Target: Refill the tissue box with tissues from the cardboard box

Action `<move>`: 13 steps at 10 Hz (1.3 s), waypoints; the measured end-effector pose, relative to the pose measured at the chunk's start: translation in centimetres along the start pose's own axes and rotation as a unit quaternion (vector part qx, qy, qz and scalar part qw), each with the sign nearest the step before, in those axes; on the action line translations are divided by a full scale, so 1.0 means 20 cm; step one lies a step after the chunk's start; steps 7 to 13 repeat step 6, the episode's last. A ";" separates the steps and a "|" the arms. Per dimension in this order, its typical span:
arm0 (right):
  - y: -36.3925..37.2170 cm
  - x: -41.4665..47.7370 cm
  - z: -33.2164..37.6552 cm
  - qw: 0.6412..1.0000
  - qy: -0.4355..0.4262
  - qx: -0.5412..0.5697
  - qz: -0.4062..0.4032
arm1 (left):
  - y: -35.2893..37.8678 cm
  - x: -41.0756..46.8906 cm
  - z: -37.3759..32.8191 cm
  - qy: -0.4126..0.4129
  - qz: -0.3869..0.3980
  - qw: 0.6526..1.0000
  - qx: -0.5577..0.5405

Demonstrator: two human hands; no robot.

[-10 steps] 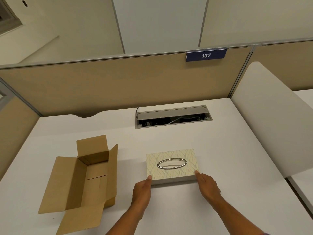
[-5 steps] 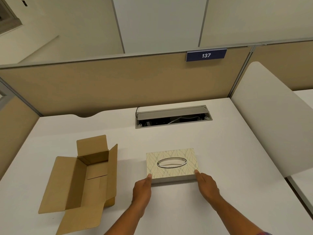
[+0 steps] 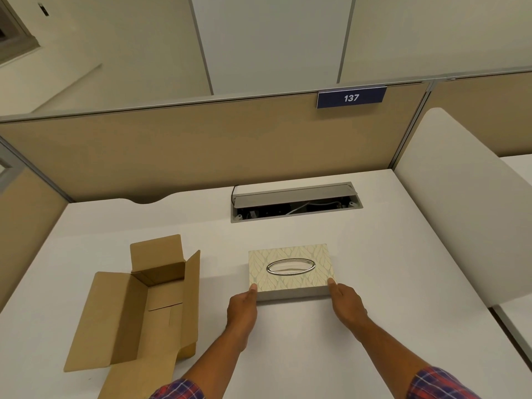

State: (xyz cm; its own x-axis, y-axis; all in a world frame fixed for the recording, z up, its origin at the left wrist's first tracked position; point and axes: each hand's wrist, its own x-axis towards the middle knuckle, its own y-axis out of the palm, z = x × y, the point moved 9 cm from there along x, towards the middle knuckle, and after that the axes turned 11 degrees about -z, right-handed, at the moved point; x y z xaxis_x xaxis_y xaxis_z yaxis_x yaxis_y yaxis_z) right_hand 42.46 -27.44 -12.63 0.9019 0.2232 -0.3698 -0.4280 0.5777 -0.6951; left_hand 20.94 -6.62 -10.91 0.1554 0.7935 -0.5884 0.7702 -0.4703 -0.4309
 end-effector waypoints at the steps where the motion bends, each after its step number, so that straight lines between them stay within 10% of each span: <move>1: 0.00 0.02 0.02 1.000 -0.001 -0.004 -0.001 | 0.01 0.03 -0.01 -0.001 -0.001 1.000 -0.004; 4: -0.02 0.04 0.04 0.997 -0.015 -0.081 0.000 | 0.00 0.05 -0.10 0.155 -0.021 0.976 0.149; 6: -0.13 0.03 0.19 0.961 -0.159 -0.208 -0.094 | 0.02 -0.01 -0.27 0.295 -0.089 0.887 0.344; 13: -0.13 0.03 0.19 0.961 -0.159 -0.208 -0.094 | 0.02 -0.01 -0.27 0.295 -0.089 0.887 0.344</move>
